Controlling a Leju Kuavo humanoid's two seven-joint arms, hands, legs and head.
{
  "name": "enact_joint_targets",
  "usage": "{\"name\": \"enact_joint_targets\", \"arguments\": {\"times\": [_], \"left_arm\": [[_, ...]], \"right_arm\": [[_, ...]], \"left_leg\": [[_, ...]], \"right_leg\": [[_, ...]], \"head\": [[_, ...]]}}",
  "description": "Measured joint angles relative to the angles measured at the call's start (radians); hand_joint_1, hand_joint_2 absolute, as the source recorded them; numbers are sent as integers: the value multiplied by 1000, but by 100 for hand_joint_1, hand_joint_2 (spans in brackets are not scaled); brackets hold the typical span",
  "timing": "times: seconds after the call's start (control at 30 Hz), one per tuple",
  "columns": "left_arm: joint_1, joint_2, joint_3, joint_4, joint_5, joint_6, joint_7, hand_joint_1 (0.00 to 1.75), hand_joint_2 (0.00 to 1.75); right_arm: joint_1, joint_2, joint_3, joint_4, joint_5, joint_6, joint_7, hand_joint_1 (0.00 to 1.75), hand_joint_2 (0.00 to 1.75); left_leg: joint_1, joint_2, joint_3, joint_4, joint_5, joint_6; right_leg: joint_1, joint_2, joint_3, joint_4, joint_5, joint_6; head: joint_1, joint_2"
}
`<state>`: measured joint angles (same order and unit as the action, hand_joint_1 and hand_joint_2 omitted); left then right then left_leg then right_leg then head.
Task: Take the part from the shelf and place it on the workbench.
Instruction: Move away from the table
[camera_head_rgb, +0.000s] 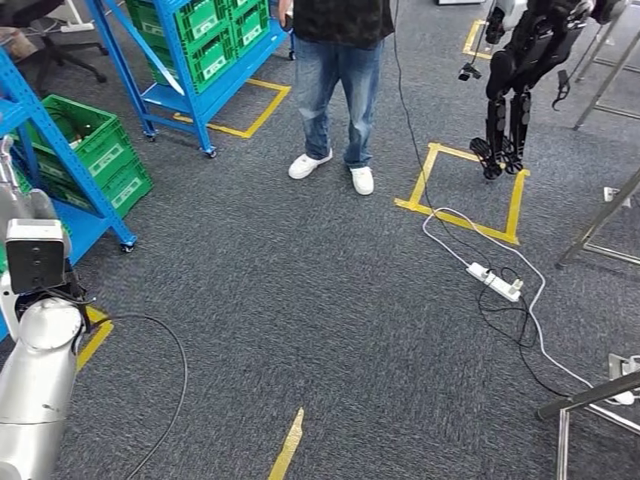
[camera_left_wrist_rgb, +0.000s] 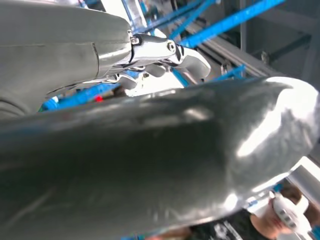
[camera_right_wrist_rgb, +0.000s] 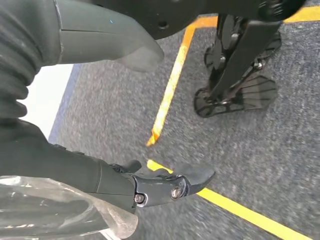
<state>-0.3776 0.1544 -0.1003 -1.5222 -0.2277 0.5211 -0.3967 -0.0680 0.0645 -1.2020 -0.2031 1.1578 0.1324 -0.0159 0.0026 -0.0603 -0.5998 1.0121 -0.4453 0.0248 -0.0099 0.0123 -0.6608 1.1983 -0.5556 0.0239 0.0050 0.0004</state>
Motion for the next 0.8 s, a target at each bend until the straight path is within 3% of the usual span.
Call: {"name": "enact_joint_targets", "arguments": {"times": [0.07,0.1,0.13,0.2,0.27,0.33,0.4,0.43,0.47,0.5,0.57,0.63,0.7,0.73,0.8], "left_arm": [[-1,0,0,0,0,0,0,0,0],[-1,0,0,0,0,0,0,0,0],[0,0,0,0,0,0,0,0,0],[2,2,0,0,0,0,0,0,0],[1,5,1,0,0,1,0,0,0],[-2,5,1,0,0,2,0,0,0],[1,5,1,1,0,2,0,0,0],[3,5,1,1,0,2,0,0,0],[4,6,1,1,0,2,0,0,0],[5,6,1,1,0,2,0,0,0],[2,7,1,1,0,3,0,0,0],[-1,9,2,1,0,3,0,0,0],[-1,11,2,1,0,3,0,0,0],[-1,12,2,0,0,4,0,0,0],[-3,12,2,0,0,4,0,0,0]], "right_arm": [[-1,0,0,0,0,1,0,0,175],[-1,0,0,0,0,2,0,0,175],[-1,0,0,0,0,3,0,0,175],[-2,0,0,0,0,4,-1,0,175],[-3,1,0,0,0,5,-3,0,175],[-2,2,0,0,0,5,-5,0,175],[1,2,0,0,0,5,-6,0,175],[1,2,0,0,0,5,-6,0,175],[1,2,0,0,1,6,-6,0,175],[0,2,0,0,1,6,-6,0,175],[-1,2,0,0,2,6,-6,0,175],[-1,2,0,0,3,7,-6,0,175],[-2,2,0,0,3,7,-6,0,175],[-4,1,0,0,3,7,-6,0,175],[-6,1,0,0,4,7,-6,0,175]], "left_leg": [[0,-25,-2,4,-1,-5],[1,-36,-5,5,0,-10],[2,-47,-9,5,2,-17],[6,-62,-13,4,5,-29],[4,-30,-27,35,-19,-40],[2,25,-73,140,-78,-48],[5,47,-125,258,-125,-53],[6,51,-133,278,-124,-54],[6,54,-123,261,-106,-54],[5,63,-95,209,-74,-52],[-3,108,-26,75,-17,-43],[-12,138,4,9,-4,-31],[-14,120,2,3,-6,-20],[-12,107,2,1,-4,-15],[-5,85,3,-4,1,-4]], "right_leg": [[-4,42,57,-128,54,-6],[-4,57,75,-163,63,-7],[-4,63,83,-175,60,-8],[-4,44,89,-182,63,-14],[-6,21,94,-189,67,-25],[-6,-4,97,-193,67,-34],[-4,-30,99,-192,64,-38],[-3,-43,100,-192,62,-38],[-3,-56,102,-192,60,-38],[-2,-69,105,-192,58,-36],[1,-91,114,-191,50,-30],[7,-113,118,-189,44,-21],[9,-137,122,-191,39,-11],[8,-130,122,-187,31,-6],[4,-78,97,-133,-5,3]], "head": [[-1,0],[-1,0],[-1,0],[-1,0],[-6,0],[-12,0],[-14,0],[-14,0],[-14,0],[-14,0],[-14,0],[-13,0],[-12,0],[-11,0],[-8,0]]}}
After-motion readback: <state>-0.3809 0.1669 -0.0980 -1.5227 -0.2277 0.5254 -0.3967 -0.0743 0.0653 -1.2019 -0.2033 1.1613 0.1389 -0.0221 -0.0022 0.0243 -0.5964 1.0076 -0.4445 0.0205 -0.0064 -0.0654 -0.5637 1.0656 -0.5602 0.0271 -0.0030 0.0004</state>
